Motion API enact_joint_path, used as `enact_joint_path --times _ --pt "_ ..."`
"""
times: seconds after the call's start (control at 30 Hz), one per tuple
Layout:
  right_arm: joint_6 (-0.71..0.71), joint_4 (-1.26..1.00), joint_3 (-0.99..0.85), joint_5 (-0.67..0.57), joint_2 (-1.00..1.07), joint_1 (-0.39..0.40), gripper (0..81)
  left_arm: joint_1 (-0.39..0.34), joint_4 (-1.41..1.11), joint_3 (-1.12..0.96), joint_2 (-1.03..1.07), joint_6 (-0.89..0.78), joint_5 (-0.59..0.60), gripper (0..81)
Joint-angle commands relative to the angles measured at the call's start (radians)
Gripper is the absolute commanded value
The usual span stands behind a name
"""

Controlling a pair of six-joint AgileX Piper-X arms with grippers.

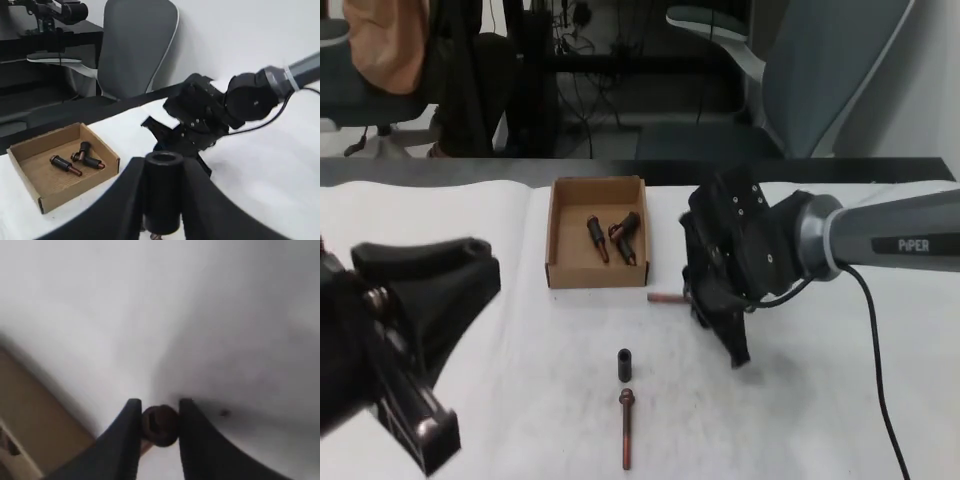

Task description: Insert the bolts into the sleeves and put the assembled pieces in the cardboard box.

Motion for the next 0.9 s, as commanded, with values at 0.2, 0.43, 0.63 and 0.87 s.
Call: enact_joint_path --times 0.2,0.43,0.63,0.87 --pt "-0.974 -0.007 0.003 -0.031 -0.208 -0.038 0.0 0.0 -0.119 0.11 0.139 0.115 0.034 1.8" --pt "-1.51 0.154 0.003 -0.069 -0.438 0.072 0.0 -0.024 -0.546 0.25 0.313 -0.05 0.028 1.8" --pt "-1.576 0.207 0.015 -0.143 -0.583 0.216 0.0 -0.259 -0.742 0.295 0.496 -0.004 -0.149 1.8" --pt "-1.564 0.159 0.19 0.005 -0.709 0.37 0.0 -0.58 -0.989 0.296 0.725 0.07 -0.501 1.8"
